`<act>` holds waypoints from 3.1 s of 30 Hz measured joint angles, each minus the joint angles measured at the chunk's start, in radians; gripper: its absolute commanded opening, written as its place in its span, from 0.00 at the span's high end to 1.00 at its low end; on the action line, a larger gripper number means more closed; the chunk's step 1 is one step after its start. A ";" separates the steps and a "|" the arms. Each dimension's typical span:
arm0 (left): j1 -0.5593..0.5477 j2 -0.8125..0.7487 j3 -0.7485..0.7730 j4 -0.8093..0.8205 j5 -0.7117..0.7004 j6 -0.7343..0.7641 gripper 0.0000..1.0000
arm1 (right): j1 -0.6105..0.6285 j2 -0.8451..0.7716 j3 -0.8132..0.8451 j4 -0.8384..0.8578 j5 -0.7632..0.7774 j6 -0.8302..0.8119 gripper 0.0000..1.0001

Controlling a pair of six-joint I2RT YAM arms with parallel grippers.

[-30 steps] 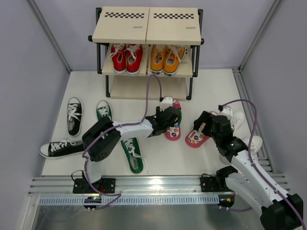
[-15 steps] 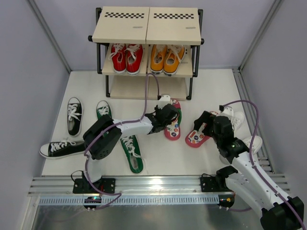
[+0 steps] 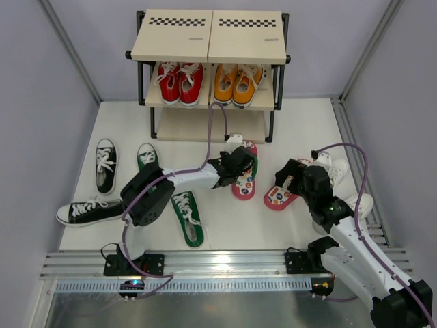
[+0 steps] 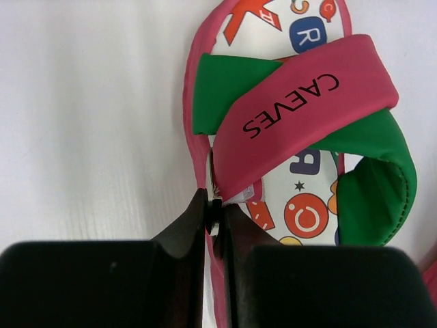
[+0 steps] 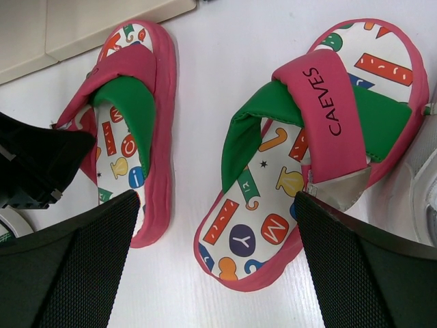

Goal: Place and organize the shoes onto the shoe shelf
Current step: Pick up the shoe at the center of the board, then place the shoe at the shoe shelf.

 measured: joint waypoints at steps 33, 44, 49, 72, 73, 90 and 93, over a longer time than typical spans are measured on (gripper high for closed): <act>0.261 -0.544 -0.537 0.262 0.060 0.244 1.00 | 0.000 0.036 -0.024 0.031 -0.103 0.008 0.00; 0.478 -0.595 -0.640 0.468 0.198 0.347 1.00 | 0.000 0.068 -0.024 0.056 -0.124 0.008 0.01; 0.535 -0.565 -0.639 0.544 0.241 0.373 1.00 | 0.000 0.111 -0.024 0.082 -0.133 0.008 0.01; 0.763 -0.154 -0.433 0.911 0.486 0.322 1.00 | 0.000 0.231 0.005 0.167 -0.150 0.007 0.01; 0.772 -0.141 -0.425 0.926 0.498 0.313 1.00 | 0.000 0.231 0.005 0.169 -0.148 0.007 0.01; 0.823 0.052 -0.219 0.992 0.586 0.312 1.00 | 0.000 0.304 0.051 0.218 -0.131 0.002 0.00; 0.837 0.074 -0.189 0.993 0.610 0.315 1.00 | 0.000 0.312 0.057 0.218 -0.131 -0.004 0.00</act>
